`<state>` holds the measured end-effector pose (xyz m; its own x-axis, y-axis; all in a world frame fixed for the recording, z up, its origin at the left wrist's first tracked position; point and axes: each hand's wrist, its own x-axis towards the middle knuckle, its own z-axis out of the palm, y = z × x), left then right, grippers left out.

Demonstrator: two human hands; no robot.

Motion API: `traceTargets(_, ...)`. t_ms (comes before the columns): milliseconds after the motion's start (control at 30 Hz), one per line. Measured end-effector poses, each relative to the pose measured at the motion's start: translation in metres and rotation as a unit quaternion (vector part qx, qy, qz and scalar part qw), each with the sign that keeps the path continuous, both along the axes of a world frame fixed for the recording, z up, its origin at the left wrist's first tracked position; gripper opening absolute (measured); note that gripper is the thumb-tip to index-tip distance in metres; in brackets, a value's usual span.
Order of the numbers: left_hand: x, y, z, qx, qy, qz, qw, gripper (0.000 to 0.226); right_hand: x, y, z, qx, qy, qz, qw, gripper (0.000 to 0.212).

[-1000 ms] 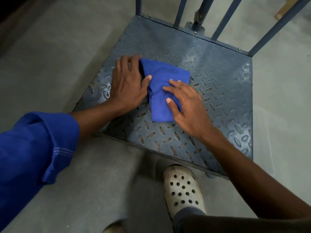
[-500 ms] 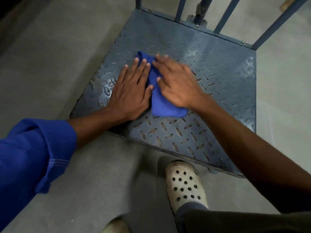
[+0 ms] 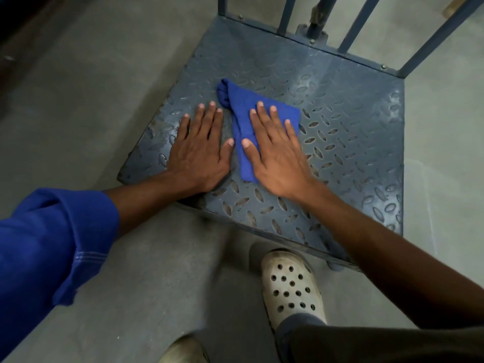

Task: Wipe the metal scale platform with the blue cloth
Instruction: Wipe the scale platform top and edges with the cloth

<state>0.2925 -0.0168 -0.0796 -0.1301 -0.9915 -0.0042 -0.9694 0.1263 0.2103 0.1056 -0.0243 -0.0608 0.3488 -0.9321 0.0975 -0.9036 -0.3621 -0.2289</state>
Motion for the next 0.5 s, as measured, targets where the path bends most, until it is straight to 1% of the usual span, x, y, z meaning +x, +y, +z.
traceTargets(100,0.001,0.000,0.003,0.003,0.015,0.002,1.000,0.076,-0.003,-0.002,0.001,0.050,-0.011,0.003,0.999,0.068)
traceTargets(133,0.001,0.001,0.005,0.003,0.025,0.003,1.000,0.074,-0.004,-0.002,0.007,0.047,-0.023,0.001,0.999,0.068)
traceTargets(200,0.001,0.003,0.011,-0.017,0.055,0.017,0.998,0.066,-0.012,0.001,0.016,0.001,-0.044,-0.003,0.999,0.067)
traceTargets(267,-0.002,0.005,0.021,-0.056,0.056,0.031,0.996,0.058,-0.023,0.005,0.019,-0.044,-0.059,-0.016,0.997,0.064)
traceTargets(300,-0.004,0.005,0.027,-0.072,0.061,0.032,0.995,0.052,-0.029,0.007,0.018,-0.054,-0.066,-0.027,0.996,0.062)
traceTargets(333,-0.007,0.007,0.031,-0.077,0.086,0.034,0.993,0.046,-0.034,0.007,0.016,-0.054,-0.076,-0.039,0.995,0.059)
traceTargets(400,-0.015,0.012,0.039,-0.046,0.169,0.052,0.983,0.041,-0.045,0.005,0.012,-0.035,-0.109,-0.051,0.992,0.056)
traceTargets(433,-0.020,0.016,0.040,-0.020,0.194,0.067,0.979,0.043,-0.051,0.003,0.010,-0.026,-0.127,-0.048,0.990,0.055)
traceTargets(500,-0.026,0.021,0.036,0.033,0.194,0.094,0.976,0.055,-0.061,-0.002,0.010,-0.019,-0.137,-0.028,0.990,0.051)
